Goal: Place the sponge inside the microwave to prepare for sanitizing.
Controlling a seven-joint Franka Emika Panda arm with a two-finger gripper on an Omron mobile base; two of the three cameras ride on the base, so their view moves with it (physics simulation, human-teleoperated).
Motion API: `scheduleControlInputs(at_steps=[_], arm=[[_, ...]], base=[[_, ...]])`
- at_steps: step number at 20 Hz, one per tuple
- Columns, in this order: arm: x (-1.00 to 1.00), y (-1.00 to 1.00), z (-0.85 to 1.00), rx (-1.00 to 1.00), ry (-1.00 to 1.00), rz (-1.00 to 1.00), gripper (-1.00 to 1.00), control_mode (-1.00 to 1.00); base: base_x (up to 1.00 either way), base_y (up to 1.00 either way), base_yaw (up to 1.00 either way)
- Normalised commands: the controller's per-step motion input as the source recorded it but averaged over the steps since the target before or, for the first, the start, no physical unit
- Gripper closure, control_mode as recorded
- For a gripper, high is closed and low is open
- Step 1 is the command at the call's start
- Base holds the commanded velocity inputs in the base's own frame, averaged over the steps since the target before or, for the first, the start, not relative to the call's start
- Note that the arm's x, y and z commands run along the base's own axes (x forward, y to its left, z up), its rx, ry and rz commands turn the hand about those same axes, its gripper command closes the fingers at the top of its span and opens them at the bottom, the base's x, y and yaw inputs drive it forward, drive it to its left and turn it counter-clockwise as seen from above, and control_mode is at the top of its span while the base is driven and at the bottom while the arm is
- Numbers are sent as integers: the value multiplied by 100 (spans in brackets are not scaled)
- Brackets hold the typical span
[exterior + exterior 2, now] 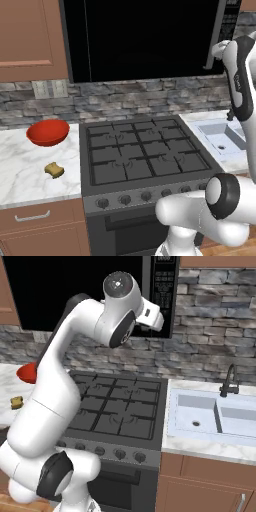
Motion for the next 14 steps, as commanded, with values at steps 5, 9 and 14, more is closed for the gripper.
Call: scheduleControlInputs(at_steps=[5,9,14], arm=[[34,0,0,-1,6,5,-100,-100],[28,0,0,0,0,3,-100,-100],[26,0,-1,-1,0,3,-100,-100]], base=[[0,0,0],[0,0,0],[0,0,0]])
